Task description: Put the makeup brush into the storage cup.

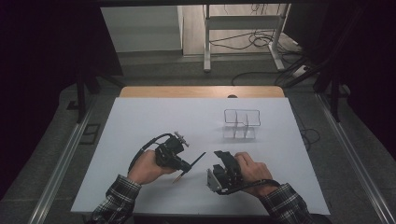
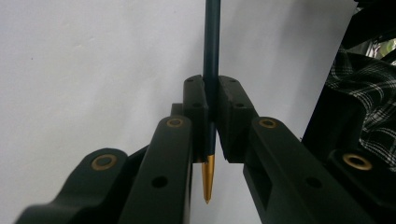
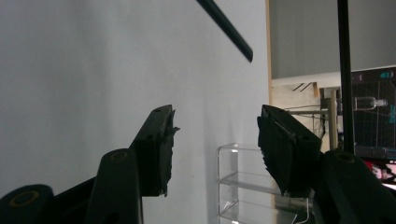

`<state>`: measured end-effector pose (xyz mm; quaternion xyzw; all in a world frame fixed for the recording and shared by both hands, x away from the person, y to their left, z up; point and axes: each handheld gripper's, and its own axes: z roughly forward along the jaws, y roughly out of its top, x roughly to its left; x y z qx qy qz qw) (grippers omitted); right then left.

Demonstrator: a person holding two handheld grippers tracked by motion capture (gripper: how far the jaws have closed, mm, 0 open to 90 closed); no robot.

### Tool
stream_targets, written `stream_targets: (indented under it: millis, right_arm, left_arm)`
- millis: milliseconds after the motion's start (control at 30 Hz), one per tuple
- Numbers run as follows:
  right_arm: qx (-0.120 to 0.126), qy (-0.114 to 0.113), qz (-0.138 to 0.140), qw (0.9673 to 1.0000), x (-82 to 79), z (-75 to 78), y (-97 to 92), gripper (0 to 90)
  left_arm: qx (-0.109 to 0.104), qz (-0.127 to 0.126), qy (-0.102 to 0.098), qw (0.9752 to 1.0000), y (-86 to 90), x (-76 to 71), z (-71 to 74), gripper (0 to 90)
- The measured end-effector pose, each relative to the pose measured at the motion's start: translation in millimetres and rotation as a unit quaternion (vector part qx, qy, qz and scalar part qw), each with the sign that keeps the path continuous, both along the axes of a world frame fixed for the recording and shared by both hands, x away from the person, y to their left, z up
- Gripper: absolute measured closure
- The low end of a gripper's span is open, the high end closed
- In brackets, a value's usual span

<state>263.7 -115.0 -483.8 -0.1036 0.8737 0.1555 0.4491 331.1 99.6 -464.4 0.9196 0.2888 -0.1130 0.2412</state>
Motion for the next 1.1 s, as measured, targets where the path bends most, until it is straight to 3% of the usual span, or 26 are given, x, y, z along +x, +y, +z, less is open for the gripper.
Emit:
stream_targets:
  millis: [33, 67, 133, 167, 200, 233, 333, 367, 467, 600, 633, 700, 900, 933, 967, 1000, 1033, 1067, 1100]
  right_arm:
    - [-0.001, -0.002, 0.005, 1.0, -0.1, 0.1, 1.3, 47.3]
    - [-0.002, -0.003, 0.008, 1.0, -0.8, -0.1, 2.5, 48.0]
    - [-0.007, -0.011, 0.015, 0.9998, -2.3, -0.5, 4.9, 49.4]
    - [-0.011, -0.014, 0.021, 0.9996, -2.5, -0.6, 6.4, 50.0]
    - [-0.011, -0.017, 0.023, 0.9995, -3.5, -0.9, 7.8, 50.8]
    - [-0.014, -0.021, 0.028, 0.9993, -4.0, -1.0, 9.3, 51.6]
    - [-0.024, -0.029, 0.042, 0.9984, -5.2, -1.6, 14.2, 53.6]
    - [-0.026, -0.031, 0.045, 0.9982, -5.6, -2.0, 15.8, 54.3]
    - [-0.03, -0.036, 0.052, 0.9975, -6.3, -2.4, 20.0, 56.4]
    - [-0.035, -0.045, 0.063, 0.9964, -7.2, -2.9, 25.1, 58.9]
    - [-0.036, -0.046, 0.065, 0.9962, -7.9, -3.4, 26.0, 59.5]
    - [-0.039, -0.051, 0.074, 0.9952, -8.6, -3.9, 28.8, 61.1]
    - [-0.055, -0.062, 0.089, 0.9925, -7.6, -5.5, 34.7, 64.6]
    - [-0.047, -0.064, 0.089, 0.9929, -7.9, -7.6, 35.7, 65.4]
    - [-0.072, -0.064, 0.098, 0.9905, -7.0, -6.7, 36.0, 66.2]
    - [-0.075, -0.066, 0.1, 0.99, -6.9, -7.8, 36.8, 66.8]
    - [-0.063, -0.067, 0.096, 0.9911, -7.3, -10.4, 37.7, 67.6]
    - [-0.086, -0.069, 0.104, 0.9885, -6.6, -10.0, 37.8, 67.9]
    - [-0.069, -0.071, 0.097, 0.9904, -7.3, -13.1, 38.3, 68.3]
  left_arm:
    - [0.0, -0.001, 0.0, 1.0, -0.5, -0.2, -0.2, 83.4]
    - [0.01, -0.017, -0.001, 0.9998, 0.7, 1.6, 0.5, 83.4]
    - [0.012, -0.017, 0.0, 0.9998, -0.1, 1.5, 0.0, 83.4]
    - [0.002, 0.001, 0.002, 1.0, -2.3, -0.6, -1.3, 83.4]
    - [0.011, -0.012, -0.001, 0.9999, -1.5, 1.0, -0.9, 83.4]
    - [0.006, -0.005, 0.001, 1.0, -2.8, 0.0, -1.3, 83.4]
    - [0.014, -0.018, -0.001, 0.9997, -3.7, 1.3, -0.9, 83.4]
    - [0.005, -0.002, 0.0, 1.0, -5.9, -0.8, -1.9, 83.4]
    - [0.015, -0.016, -0.002, 0.9997, -5.9, 0.9, -1.4, 83.4]
    - [0.009, -0.005, 0.0, 0.9999, -8.2, -0.5, -1.8, 83.4]
    - [0.019, -0.024, -0.002, 0.9995, -6.8, 1.7, -0.9, 83.4]
    - [0.009, -0.007, 0.0, 0.9999, -9.7, -0.9, -2.3, 83.4]
    - [0.013, -0.01, 0.0, 0.9999, -11.3, -1.0, -2.5, 83.4]
    - [0.012, -0.011, 0.0, 0.9999, -11.2, -0.9, -2.3, 83.4]
    - [0.011, -0.011, 0.001, 0.9999, -11.4, -1.1, -2.1, 83.4]
    - [0.011, -0.012, 0.001, 0.9999, -11.6, -1.2, -1.9, 83.4]
    - [0.011, -0.013, 0.001, 0.9999, -11.9, -1.4, -1.7, 83.4]
    - [0.01, -0.014, 0.001, 0.9999, -12.3, -1.6, -1.7, 83.4]
    - [0.011, -0.015, 0.001, 0.9998, -12.7, -1.8, -1.5, 83.4]
